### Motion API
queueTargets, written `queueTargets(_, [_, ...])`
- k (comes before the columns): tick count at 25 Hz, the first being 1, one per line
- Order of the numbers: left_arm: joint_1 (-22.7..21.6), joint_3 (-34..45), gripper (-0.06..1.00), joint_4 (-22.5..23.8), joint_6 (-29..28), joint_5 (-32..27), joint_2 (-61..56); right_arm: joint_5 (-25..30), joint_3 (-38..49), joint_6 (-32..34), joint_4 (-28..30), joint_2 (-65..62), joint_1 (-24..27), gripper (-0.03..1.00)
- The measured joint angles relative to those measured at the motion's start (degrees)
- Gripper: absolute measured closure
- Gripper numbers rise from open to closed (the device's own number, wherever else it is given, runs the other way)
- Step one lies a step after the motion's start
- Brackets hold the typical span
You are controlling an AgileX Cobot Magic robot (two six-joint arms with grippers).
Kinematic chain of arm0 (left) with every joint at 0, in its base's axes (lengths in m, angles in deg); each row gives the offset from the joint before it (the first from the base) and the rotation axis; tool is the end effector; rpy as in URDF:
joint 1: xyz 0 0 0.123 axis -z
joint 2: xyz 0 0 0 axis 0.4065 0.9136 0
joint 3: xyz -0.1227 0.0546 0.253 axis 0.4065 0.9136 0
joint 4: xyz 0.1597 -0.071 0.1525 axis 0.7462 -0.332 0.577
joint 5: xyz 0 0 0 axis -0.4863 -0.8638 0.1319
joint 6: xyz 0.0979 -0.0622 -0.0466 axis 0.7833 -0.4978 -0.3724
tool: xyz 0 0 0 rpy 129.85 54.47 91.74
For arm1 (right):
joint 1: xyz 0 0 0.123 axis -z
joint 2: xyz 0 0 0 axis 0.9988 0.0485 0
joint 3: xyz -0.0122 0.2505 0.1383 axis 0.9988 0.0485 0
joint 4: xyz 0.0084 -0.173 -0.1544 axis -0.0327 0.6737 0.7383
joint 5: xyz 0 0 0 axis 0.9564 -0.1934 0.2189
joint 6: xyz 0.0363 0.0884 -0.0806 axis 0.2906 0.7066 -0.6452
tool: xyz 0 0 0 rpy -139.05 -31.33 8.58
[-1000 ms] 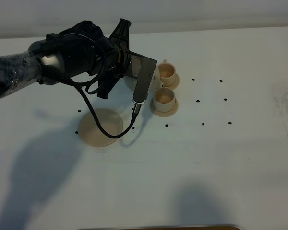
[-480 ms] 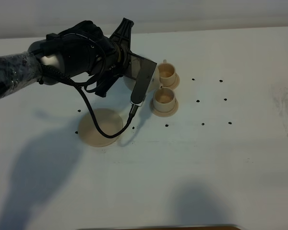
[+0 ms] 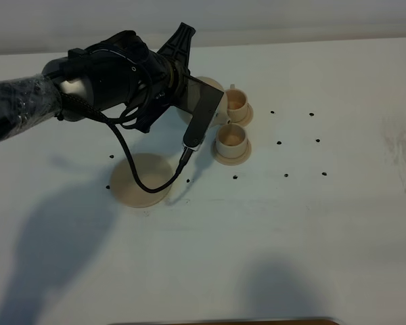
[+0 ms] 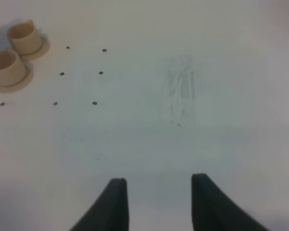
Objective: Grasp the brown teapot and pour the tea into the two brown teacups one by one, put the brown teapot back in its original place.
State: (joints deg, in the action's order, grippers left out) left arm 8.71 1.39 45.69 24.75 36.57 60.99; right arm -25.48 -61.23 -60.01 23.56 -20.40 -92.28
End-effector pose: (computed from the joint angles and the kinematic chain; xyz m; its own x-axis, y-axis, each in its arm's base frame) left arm 0.4012 -0.2257 0.1936 0.4603 0.8587 0.2254 0.5424 -0.4730 0.6943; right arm 0.0036 -0.0088 0.2520 -0.4962 -0.0139 -0.8681 -0.0105 0.9999 -0.0101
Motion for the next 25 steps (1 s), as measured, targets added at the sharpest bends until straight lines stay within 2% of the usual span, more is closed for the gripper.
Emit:
queueTargets(19, [0.0, 0.0, 0.78, 2.0, 6.2, 1.7, 0.0, 0.0, 0.0, 0.0, 0.0, 0.0, 0.0, 0.66])
queueTargets(25, [0.0, 0.0, 0.78, 1.9, 9.8, 1.9, 0.0, 0.0, 0.0, 0.0, 0.0, 0.0, 0.0, 0.66])
